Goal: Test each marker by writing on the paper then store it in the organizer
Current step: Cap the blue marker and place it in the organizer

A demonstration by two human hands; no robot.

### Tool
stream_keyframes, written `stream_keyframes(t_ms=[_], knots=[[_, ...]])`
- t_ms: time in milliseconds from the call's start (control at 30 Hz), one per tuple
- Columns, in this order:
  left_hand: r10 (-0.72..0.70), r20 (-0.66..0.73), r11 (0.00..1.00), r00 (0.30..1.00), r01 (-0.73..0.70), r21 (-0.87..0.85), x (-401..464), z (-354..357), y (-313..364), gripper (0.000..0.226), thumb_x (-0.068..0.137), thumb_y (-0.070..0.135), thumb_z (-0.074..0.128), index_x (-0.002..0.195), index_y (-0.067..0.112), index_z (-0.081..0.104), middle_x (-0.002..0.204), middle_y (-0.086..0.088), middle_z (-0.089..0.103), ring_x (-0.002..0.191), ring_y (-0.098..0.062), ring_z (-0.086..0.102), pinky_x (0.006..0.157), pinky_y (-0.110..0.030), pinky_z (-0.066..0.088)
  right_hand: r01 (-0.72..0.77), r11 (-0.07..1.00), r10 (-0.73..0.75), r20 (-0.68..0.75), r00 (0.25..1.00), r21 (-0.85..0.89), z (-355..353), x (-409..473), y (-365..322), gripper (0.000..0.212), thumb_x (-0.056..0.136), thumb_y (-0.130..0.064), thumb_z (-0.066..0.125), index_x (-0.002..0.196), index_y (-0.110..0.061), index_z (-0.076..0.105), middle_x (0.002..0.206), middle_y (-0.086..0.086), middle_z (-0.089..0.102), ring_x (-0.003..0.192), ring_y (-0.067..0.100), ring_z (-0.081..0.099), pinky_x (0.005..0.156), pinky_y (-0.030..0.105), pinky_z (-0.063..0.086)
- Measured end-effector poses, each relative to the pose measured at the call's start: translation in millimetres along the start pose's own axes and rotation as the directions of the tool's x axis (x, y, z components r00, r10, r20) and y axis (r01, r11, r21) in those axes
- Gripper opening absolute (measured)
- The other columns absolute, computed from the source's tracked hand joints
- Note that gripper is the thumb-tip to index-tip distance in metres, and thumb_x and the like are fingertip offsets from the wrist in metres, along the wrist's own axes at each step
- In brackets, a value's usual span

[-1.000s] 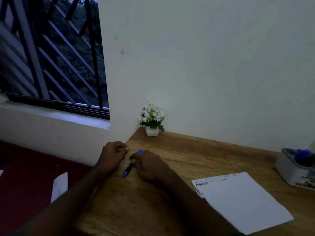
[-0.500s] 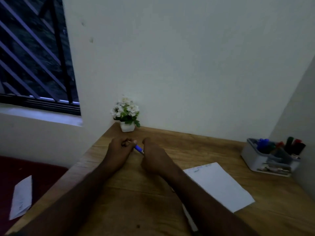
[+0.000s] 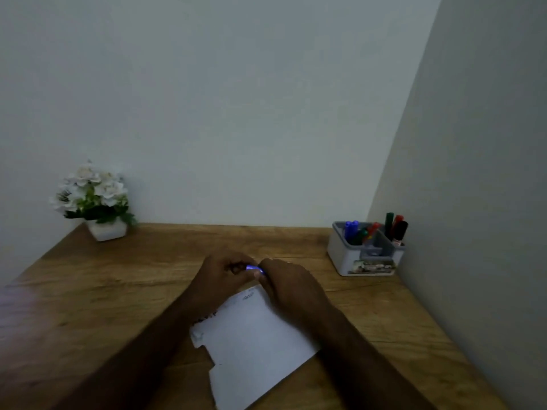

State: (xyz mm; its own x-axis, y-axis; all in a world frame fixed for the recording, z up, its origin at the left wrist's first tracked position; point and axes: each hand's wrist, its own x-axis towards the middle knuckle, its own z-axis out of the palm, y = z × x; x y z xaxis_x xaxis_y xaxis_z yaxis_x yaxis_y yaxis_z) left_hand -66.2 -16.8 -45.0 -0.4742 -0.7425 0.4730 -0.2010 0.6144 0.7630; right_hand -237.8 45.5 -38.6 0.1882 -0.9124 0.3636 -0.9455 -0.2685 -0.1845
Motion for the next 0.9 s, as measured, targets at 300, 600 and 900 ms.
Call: stream_keyframes(t_ms=[300, 600, 900], knots=[[-0.026, 0.075, 1.0, 0.997, 0.026, -0.004, 2.9, -13.6, -9.3, 0.012, 0.084, 0.013, 0.074, 0.085, 0.023, 0.08, 0.081, 0.008, 0.076, 0.077, -0.011, 0.07, 0.069, -0.026, 0.054, 0.118, 0.99, -0.121, -0.036, 0.992, -0.071, 7.8, 4.3, 5.7, 0.027, 0.101, -0.051, 0.031, 0.109, -0.031, 0.048, 0.081, -0.002, 0.066, 0.065, 0.02, 0.058, 0.058, 0.035, 0.048], [-0.127, -0.092, 0.991, 0.988, 0.122, -0.063, 0.7, -26.5, -8.2, 0.013, 0.091, 0.012, 0.064, 0.083, 0.016, 0.074, 0.065, 0.002, 0.068, 0.061, -0.001, 0.059, 0.059, -0.012, 0.043, 0.057, 0.95, -0.017, -0.129, 0.991, 0.307, -8.6, 3.4, 20.1, 0.038, 0.099, -0.01, 0.045, 0.13, -0.03, 0.044, 0.094, -0.008, 0.057, 0.078, 0.0, 0.054, 0.07, 0.019, 0.042], [-0.045, 0.114, 0.963, 0.992, 0.013, 0.268, -2.7, -19.2, -34.0, 0.028, 0.089, 0.046, 0.049, 0.086, 0.026, 0.069, 0.078, 0.012, 0.066, 0.074, -0.006, 0.06, 0.068, -0.029, 0.044, 0.022, 0.199, 0.151, -0.053, 0.987, 0.98, -14.0, -5.1, 14.9, 0.021, 0.086, -0.007, 0.05, 0.105, 0.001, 0.051, 0.101, 0.031, 0.067, 0.09, 0.038, 0.069, 0.075, 0.04, 0.056]])
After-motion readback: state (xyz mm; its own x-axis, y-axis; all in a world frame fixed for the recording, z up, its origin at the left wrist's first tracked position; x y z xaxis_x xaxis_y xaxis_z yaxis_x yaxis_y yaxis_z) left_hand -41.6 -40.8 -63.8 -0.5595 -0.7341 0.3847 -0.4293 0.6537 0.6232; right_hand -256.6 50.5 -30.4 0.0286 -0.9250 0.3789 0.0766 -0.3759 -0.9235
